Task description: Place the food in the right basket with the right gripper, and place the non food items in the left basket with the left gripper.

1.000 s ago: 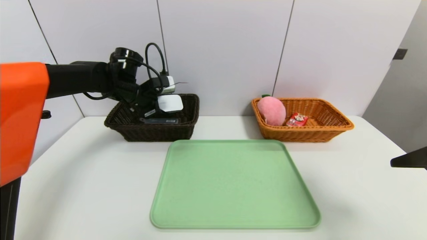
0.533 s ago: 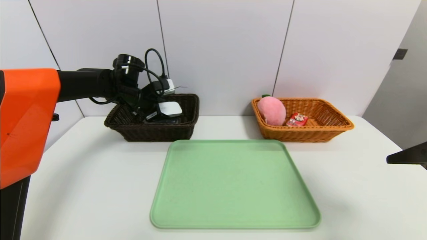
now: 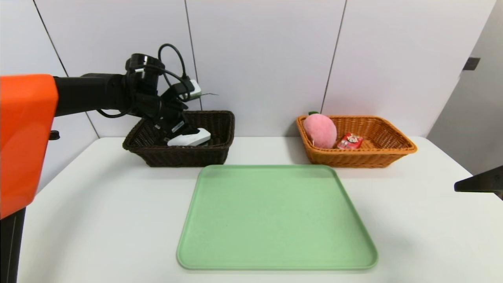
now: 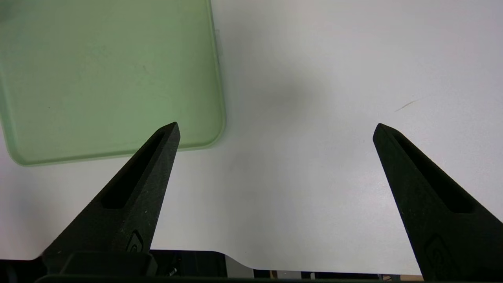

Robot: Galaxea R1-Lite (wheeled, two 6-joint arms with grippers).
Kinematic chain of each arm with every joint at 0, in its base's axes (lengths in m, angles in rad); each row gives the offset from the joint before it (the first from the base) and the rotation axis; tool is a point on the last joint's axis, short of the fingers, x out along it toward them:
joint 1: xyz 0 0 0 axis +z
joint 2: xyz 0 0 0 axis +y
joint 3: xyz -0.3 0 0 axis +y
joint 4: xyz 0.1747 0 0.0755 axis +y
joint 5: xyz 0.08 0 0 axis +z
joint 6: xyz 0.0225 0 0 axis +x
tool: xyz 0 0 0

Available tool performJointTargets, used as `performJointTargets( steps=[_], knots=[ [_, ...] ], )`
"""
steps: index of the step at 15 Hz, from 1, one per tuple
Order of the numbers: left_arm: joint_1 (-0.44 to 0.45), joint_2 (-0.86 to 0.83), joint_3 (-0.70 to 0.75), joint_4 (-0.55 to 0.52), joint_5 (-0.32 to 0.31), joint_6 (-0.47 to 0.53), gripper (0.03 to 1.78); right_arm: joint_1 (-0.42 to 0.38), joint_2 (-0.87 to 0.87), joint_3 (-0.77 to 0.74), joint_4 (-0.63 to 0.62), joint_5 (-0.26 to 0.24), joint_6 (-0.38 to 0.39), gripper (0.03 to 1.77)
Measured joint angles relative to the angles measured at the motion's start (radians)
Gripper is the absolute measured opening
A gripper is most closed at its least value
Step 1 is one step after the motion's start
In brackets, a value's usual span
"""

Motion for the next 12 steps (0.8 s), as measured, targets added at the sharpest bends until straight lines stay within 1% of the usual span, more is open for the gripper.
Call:
performJointTargets(
  steps=[2,5,7,9,10,12],
  knots=[
    [0.0,-0.04,-0.003,0.003,0.042,-0.111,1.56,0.0,-0.002,-0.003,-0.001,0.001,-0.002,1.7],
    [-0.001,-0.109,-0.001,0.039,0.082,-0.324,1.61,0.001,-0.007,-0.015,-0.016,0.004,-0.007,1.7],
    [-0.002,-0.166,0.005,0.117,0.11,-0.458,1.63,0.002,-0.01,-0.019,-0.023,0.005,-0.011,1.7],
    [-0.002,-0.216,0.012,0.188,0.137,-0.565,1.64,0.007,-0.013,-0.026,-0.025,0.005,-0.011,1.7],
    [-0.003,-0.241,0.014,0.22,0.166,-0.621,1.65,0.01,-0.018,-0.03,-0.024,0.005,-0.012,1.7],
    [-0.006,-0.291,0.021,0.314,0.247,-0.742,1.66,0.013,-0.034,-0.04,-0.025,0.001,-0.025,1.7]
  ],
)
